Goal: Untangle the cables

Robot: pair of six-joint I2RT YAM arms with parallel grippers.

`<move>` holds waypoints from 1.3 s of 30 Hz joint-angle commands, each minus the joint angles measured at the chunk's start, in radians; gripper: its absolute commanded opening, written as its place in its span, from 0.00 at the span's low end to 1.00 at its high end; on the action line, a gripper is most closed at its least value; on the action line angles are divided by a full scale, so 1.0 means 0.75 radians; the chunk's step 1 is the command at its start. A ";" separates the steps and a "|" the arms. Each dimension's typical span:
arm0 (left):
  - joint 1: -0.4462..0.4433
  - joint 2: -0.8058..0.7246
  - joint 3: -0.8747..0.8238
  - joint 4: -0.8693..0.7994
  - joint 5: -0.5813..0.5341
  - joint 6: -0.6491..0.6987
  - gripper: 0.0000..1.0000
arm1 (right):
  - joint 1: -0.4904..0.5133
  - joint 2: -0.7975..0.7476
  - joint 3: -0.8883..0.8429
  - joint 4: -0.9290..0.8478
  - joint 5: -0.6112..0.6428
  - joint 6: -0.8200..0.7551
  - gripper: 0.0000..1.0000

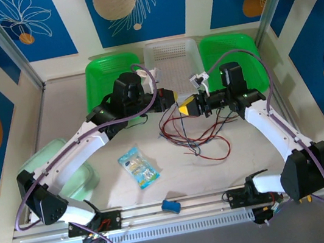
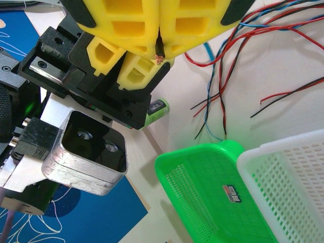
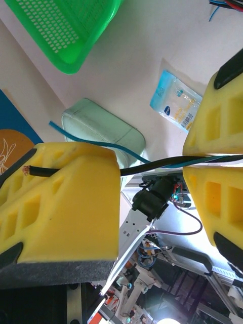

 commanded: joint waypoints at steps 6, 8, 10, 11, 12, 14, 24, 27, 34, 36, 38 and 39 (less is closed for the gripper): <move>-0.011 -0.001 0.045 -0.008 0.029 0.007 0.00 | -0.009 -0.032 0.000 -0.018 -0.001 -0.025 0.04; -0.010 -0.001 0.044 -0.008 0.029 0.008 0.00 | -0.011 -0.034 0.002 -0.027 -0.003 -0.035 0.00; -0.010 0.000 0.043 -0.011 0.025 0.012 0.00 | -0.014 -0.037 0.000 -0.034 -0.002 -0.040 0.00; -0.010 -0.003 0.043 -0.016 0.020 0.016 0.00 | -0.018 -0.043 -0.003 -0.031 0.001 -0.042 0.00; -0.007 -0.005 0.043 -0.029 0.009 0.021 0.00 | -0.022 -0.051 -0.008 -0.025 0.004 -0.040 0.00; 0.000 -0.014 0.040 -0.040 -0.013 0.026 0.00 | -0.030 -0.075 -0.024 -0.007 0.013 -0.036 0.00; 0.034 -0.011 0.028 -0.055 -0.057 -0.012 0.00 | -0.063 -0.190 -0.067 -0.044 0.016 -0.062 0.00; 0.039 -0.008 0.033 -0.059 -0.058 -0.012 0.00 | -0.072 -0.220 -0.083 -0.044 0.021 -0.066 0.00; 0.046 -0.022 0.033 -0.088 -0.083 0.002 0.00 | -0.121 -0.299 -0.150 0.096 0.059 0.036 0.00; 0.056 -0.033 0.044 -0.098 -0.101 0.005 0.00 | -0.139 -0.355 -0.170 0.174 0.110 0.091 0.00; 0.061 -0.021 0.110 -0.104 -0.102 0.019 0.00 | -0.118 -0.411 -0.132 0.150 0.184 0.096 0.00; 0.062 0.000 0.180 -0.136 -0.094 0.038 0.00 | -0.084 -0.441 -0.090 0.099 0.259 0.076 0.00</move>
